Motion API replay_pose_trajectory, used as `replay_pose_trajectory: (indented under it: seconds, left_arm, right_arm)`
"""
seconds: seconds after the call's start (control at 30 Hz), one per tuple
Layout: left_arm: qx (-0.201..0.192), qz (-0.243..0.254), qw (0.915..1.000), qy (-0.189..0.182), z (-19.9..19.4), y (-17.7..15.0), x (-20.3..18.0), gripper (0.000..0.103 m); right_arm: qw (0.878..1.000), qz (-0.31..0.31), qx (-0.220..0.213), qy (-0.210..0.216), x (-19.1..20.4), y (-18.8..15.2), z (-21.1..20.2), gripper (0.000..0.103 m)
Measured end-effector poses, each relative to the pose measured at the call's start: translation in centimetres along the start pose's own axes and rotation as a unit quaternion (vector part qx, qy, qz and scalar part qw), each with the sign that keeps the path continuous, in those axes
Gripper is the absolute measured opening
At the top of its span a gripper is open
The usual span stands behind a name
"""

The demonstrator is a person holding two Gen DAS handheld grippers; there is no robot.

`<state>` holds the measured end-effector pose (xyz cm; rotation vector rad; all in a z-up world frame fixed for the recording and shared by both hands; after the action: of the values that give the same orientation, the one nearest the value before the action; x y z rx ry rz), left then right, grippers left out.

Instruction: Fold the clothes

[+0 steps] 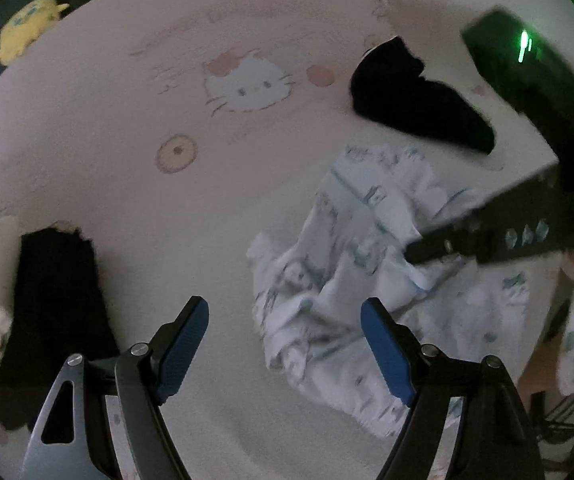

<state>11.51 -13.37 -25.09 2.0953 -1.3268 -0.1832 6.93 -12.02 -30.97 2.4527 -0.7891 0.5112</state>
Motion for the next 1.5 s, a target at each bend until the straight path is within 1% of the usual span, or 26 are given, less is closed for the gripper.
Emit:
replay_pose_trajectory:
  seconds: [0.07, 0.13, 0.23, 0.33, 0.4, 0.47, 0.53, 0.63, 0.67, 0.73, 0.77, 0.8, 0.83, 0.9, 0.97, 1.0, 1.03, 1.07, 1.1, 1.13, 1.2, 1.23, 1.33, 1.4, 1.5]
  left_arm:
    - [0.001, -0.003, 0.9998, -0.02, 0.1, 0.9, -0.2, 0.077]
    - [0.003, -0.008, 0.9991, -0.042, 0.3, 1.8, -0.3, 0.077]
    - [0.011, -0.027, 0.9939, -0.107, 0.4, 2.5, -1.3, 0.078]
    - [0.029, -0.035, 0.9898, -0.135, 1.1, 2.3, -2.5, 0.077]
    - [0.036, -0.028, 0.9899, -0.134, 1.4, 2.0, -3.4, 0.077]
    - [0.039, -0.012, 0.9907, -0.13, 1.8, 1.7, -4.6, 0.077]
    - [0.036, 0.001, 0.9919, -0.121, 2.1, 1.6, -5.3, 0.077]
    - [0.017, 0.033, 0.995, -0.093, 2.5, 1.9, -6.0, 0.077]
    - [0.018, 0.042, 0.9954, -0.084, 2.9, 1.8, -6.2, 0.077]
    - [0.022, 0.062, 0.9956, -0.067, 3.5, 1.8, -6.5, 0.063]
    - [0.031, 0.067, 0.9953, -0.063, 3.9, 1.6, -6.7, 0.05]
    - [0.035, 0.068, 0.9953, -0.059, 4.1, 1.7, -6.6, 0.043]
    - [0.043, 0.065, 0.9953, -0.059, 4.4, 1.5, -6.7, 0.041]
    - [0.053, 0.053, 0.9953, -0.061, 4.8, 1.3, -6.7, 0.025]
    - [0.054, 0.034, 0.9956, -0.069, 4.8, 1.4, -6.5, 0.024]
    - [0.052, 0.024, 0.9957, -0.073, 4.5, 1.6, -6.4, 0.023]
    - [0.05, 0.014, 0.9957, -0.076, 4.3, 1.7, -6.4, 0.021]
    - [0.049, 0.005, 0.9956, -0.08, 4.1, 1.9, -6.3, 0.02]
    - [0.047, -0.005, 0.9954, -0.084, 3.8, 2.1, -6.2, 0.02]
    - [0.042, -0.005, 0.9957, -0.083, 3.5, 2.4, -6.1, 0.02]
    - [0.036, 0.001, 0.9958, -0.084, 3.0, 2.8, -6.2, 0.02]
    - [0.034, 0.005, 0.9956, -0.088, 2.8, 3.0, -6.3, 0.02]
    - [0.026, 0.022, 0.996, -0.083, 2.2, 3.9, -6.8, 0.02]
    - [0.023, 0.033, 0.9964, -0.074, 2.3, 4.2, -6.7, 0.02]
    - [0.03, 0.031, 0.9963, -0.074, 3.2, 4.4, -6.2, 0.02]
  right_arm:
    - [1.0, -0.008, -0.015, 0.011, 0.6, 1.6, -1.4, 0.005]
    - [1.0, -0.013, -0.019, 0.015, 0.8, 3.0, -1.8, 0.006]
    - [1.0, -0.019, -0.02, 0.012, 0.9, 4.4, -1.2, 0.006]
    - [0.999, 0.011, -0.014, 0.04, 0.5, 4.8, 0.1, 0.006]
    - [0.998, 0.03, -0.008, 0.056, 0.4, 4.8, 0.6, 0.006]
    - [0.998, 0.027, -0.007, 0.055, 0.0, 5.2, -1.0, 0.006]
    - [0.998, 0.039, -0.009, 0.058, -0.4, 5.5, -1.9, 0.006]
    - [0.995, 0.064, -0.014, 0.076, -0.8, 6.3, -2.2, 0.006]
    - [0.994, 0.068, -0.016, 0.079, -0.9, 6.4, -2.4, 0.006]
    - [0.994, 0.07, -0.018, 0.08, -1.0, 6.6, -2.7, 0.005]
    - [0.994, 0.071, -0.017, 0.079, -1.1, 6.5, -2.7, 0.006]
    - [0.994, 0.073, -0.014, 0.078, -1.1, 6.4, -2.5, 0.006]
    - [0.994, 0.078, -0.011, 0.078, -1.2, 6.2, -2.4, 0.006]
    - [0.993, 0.091, -0.005, 0.079, -1.5, 5.7, -2.3, 0.006]
    - [0.99, 0.116, 0.003, 0.08, -2.0, 5.1, -2.1, 0.007]
    - [0.988, 0.132, 0.009, 0.085, -2.2, 4.6, -2.1, 0.01]
    - [0.983, 0.155, 0.017, 0.093, -2.4, 4.0, -2.0, 0.021]
    - [0.978, 0.179, 0.025, 0.104, -2.5, 3.5, -1.9, 0.027]
    - [0.972, 0.202, 0.028, 0.116, -2.6, 2.9, -1.9, 0.036]
    - [0.966, 0.223, 0.029, 0.125, -2.7, 2.5, -2.0, 0.043]
    - [0.957, 0.255, 0.03, 0.131, -3.0, 1.8, -2.1, 0.048]
    - [0.955, 0.265, 0.029, 0.129, -3.1, 1.7, -2.0, 0.05]
    - [0.949, 0.287, 0.033, 0.129, -3.1, 1.1, -1.6, 0.056]
    - [0.942, 0.308, 0.042, 0.131, -3.1, 0.6, -1.2, 0.056]
    - [0.924, 0.349, 0.054, 0.145, -3.4, -0.3, -0.6, 0.056]
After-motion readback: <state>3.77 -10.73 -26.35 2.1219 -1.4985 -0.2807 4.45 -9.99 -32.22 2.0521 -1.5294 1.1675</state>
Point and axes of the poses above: each gripper's, at about its wrist camera, not at the fingertips, and z roughly the way its jaws point, x to its left, y to its top, the point moved 10 cm from there along z, roughly the way its jaws point, and after that the axes turned 3 degrees about y, right-handed, at the moved point
